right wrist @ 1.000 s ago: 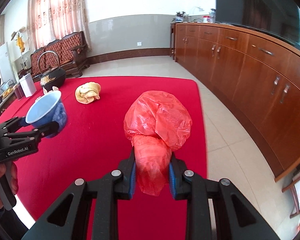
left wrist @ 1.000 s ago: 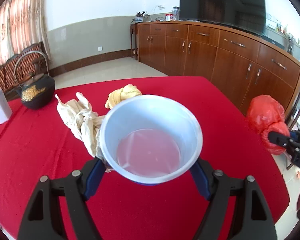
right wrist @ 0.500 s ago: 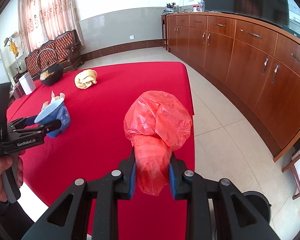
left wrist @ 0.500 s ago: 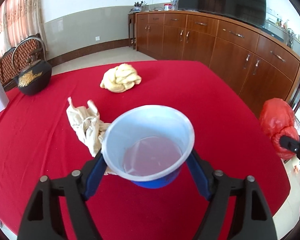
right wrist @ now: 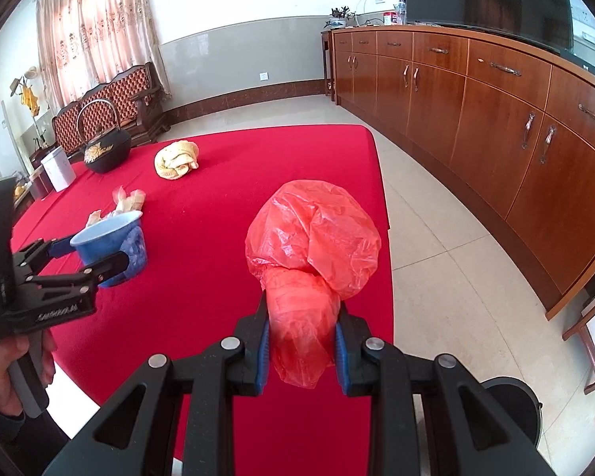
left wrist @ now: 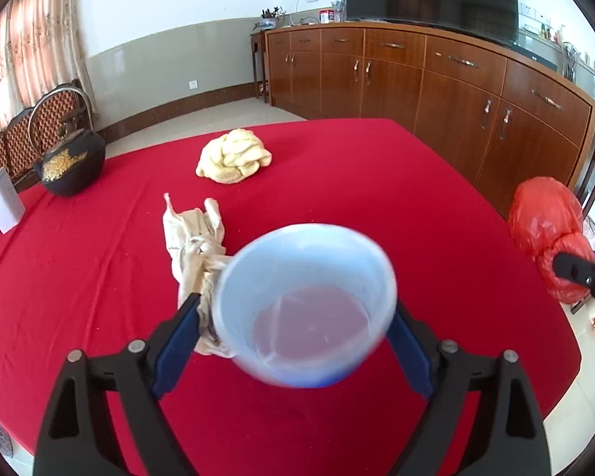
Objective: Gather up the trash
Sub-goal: 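Carry the blue cup and red bag over the black bin with both tools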
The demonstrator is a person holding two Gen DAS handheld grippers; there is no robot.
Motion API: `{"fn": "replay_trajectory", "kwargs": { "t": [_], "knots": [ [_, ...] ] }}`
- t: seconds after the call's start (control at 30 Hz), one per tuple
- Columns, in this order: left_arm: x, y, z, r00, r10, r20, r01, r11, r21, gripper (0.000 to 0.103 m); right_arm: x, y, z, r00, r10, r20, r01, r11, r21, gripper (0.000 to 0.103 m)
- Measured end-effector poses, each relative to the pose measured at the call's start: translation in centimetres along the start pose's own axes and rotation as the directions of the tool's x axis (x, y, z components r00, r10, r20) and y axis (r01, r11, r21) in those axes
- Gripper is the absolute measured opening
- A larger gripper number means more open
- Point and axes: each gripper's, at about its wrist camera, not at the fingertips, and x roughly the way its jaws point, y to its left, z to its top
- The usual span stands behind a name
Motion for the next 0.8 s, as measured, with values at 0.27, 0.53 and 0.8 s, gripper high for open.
{"fn": "replay_trajectory", "kwargs": {
  "t": [0.27,0.53,0.8],
  "knots": [
    [-1.2,-2.3,0.2,0.998,-0.017,0.054,0.015,0.999,0.037,0.086,0.3,0.0,0.2,1.000,0.006,-0.003,-0.006,1.000,0.011,0.028],
    [-2.0,-3.9,-1.2,0.998,0.021,0.064,-0.025,0.998,0.063,0.088,0.7,-0.3,0.1,1.000,0.004,-0.013,-0.004,1.000,0.011,0.028],
    [-2.0,-3.9,-2.3,0.999,0.012,0.051,-0.015,0.998,0.061,0.095,0.9,0.3,-0.1,1.000,0.001,-0.024,-0.001,1.000,-0.007,0.028]
  ]
}}
